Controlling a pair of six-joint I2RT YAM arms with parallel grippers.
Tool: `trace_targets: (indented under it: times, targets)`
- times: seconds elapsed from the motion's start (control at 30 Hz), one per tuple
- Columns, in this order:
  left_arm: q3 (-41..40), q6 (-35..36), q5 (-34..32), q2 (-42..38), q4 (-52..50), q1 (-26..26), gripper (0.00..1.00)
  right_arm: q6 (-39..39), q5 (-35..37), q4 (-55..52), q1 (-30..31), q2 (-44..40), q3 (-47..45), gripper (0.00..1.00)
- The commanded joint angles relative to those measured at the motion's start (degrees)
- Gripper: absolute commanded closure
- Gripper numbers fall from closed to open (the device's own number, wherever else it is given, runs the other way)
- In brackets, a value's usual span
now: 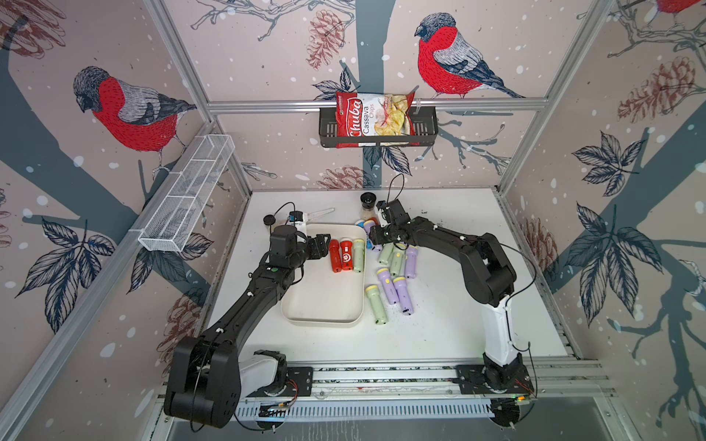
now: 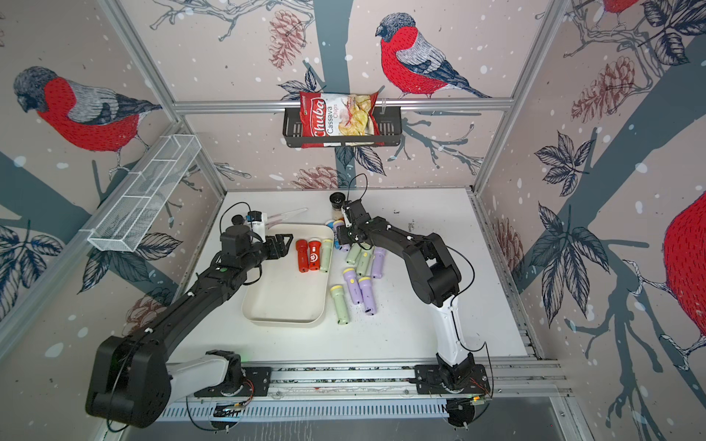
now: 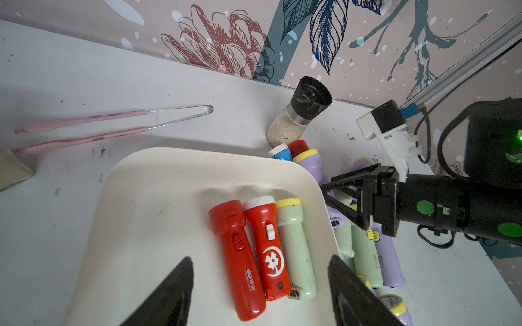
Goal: Put the flashlights into the storage boxes
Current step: Pick up the flashlight from the center of the board.
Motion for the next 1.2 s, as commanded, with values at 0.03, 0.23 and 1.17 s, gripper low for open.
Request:
trace_targets:
  times: [0.03,0.23,1.17]
  targets:
    - [0.48,-0.48,0.52,0.26,2.00,0.13,0.26,0.90,3.26,-1.40,0.16,1.59,1.29,0.46]
    - [0.47,-0.57,0.52,-0.24,2.26,0.13,0.26,1.48,4.73,-2.38,0.19,1.78,1.25,0.58]
    - [-4.74,-6.44,7.14,-2.37,14.31,-9.14,0.31,13.21,-1.05,27.77,0.65,-42.85,-45.38,0.68]
